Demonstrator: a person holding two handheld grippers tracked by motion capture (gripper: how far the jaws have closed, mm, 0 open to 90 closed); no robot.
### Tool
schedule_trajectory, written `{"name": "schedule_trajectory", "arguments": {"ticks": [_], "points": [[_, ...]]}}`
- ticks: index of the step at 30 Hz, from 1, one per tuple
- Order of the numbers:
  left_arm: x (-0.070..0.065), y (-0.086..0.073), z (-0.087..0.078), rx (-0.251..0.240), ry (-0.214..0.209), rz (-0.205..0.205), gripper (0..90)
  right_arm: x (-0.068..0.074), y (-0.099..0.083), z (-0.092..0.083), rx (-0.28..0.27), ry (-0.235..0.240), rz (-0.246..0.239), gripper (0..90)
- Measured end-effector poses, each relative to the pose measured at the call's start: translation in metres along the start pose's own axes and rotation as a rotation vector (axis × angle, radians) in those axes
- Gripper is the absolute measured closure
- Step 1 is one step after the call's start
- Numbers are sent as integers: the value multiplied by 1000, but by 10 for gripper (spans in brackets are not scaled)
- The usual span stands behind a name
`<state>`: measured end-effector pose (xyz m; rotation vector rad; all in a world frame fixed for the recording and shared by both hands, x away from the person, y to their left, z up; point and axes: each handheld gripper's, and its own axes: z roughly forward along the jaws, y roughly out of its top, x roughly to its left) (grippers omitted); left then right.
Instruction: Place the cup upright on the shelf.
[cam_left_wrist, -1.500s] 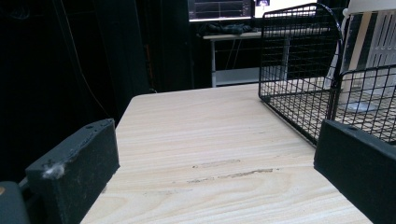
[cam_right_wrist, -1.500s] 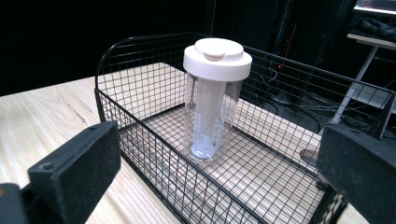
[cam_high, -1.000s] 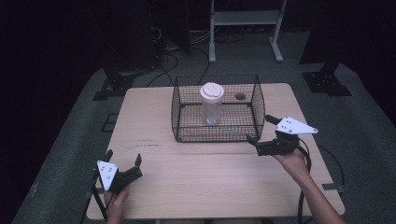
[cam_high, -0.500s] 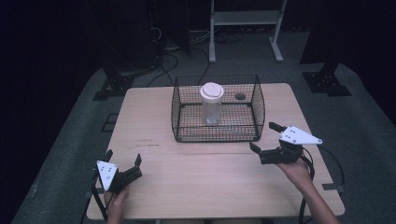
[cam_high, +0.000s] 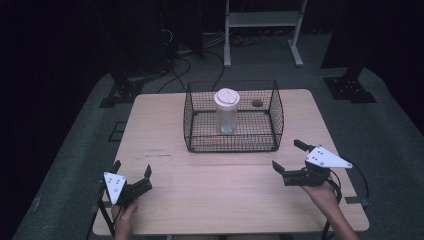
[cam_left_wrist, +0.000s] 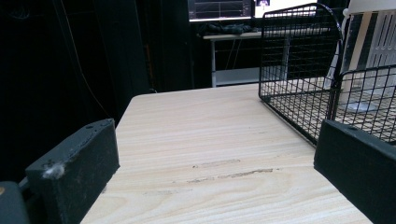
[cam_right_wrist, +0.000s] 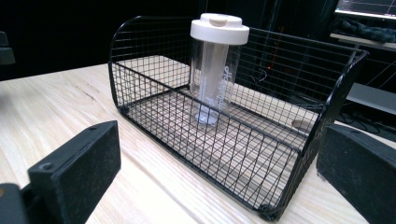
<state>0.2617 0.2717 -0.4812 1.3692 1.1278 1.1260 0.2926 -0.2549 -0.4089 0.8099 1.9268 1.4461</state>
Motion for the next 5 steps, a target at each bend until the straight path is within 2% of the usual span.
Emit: {"name": "schedule_trajectory", "arguments": {"ticks": [2,3,5], "points": [[0,0,0,1,0,-1,0,1,-2,-1,2,-8,-9,0],[0,0,0,0,-1,0,0,2,-6,-4,-6,-5,9,0],[0,0,0,1,-1,0,0,4,-11,-7,-6,-12,8,0]]}}
